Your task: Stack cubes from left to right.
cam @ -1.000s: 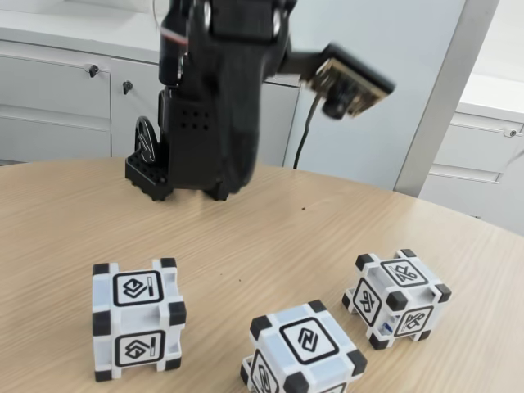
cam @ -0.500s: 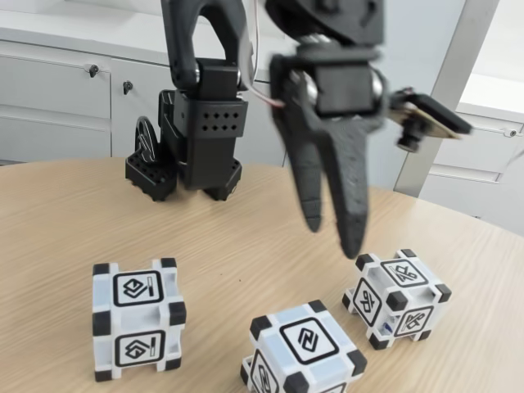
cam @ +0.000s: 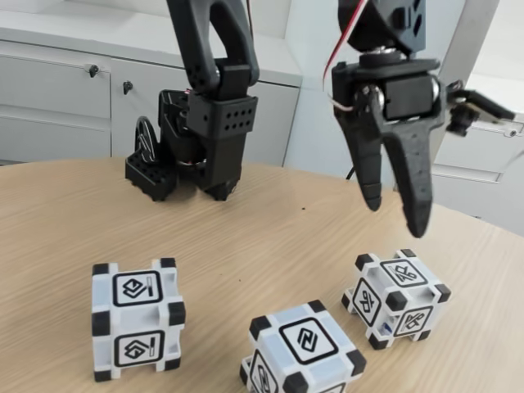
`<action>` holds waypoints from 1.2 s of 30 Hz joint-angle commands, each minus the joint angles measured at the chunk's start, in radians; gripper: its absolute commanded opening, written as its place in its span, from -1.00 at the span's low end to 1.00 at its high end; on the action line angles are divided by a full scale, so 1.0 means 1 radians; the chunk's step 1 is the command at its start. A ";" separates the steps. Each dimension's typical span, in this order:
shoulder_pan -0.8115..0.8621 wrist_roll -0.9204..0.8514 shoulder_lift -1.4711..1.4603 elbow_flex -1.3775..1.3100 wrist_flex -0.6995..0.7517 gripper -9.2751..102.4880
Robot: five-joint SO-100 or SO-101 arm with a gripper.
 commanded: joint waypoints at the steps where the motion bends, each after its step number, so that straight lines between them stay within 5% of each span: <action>1: -0.005 0.021 -0.032 -0.083 -0.017 -0.38; 18: 0.006 0.044 -0.232 -0.179 -0.017 -0.15; 36: 0.000 -0.044 -0.333 -0.181 -0.087 -0.12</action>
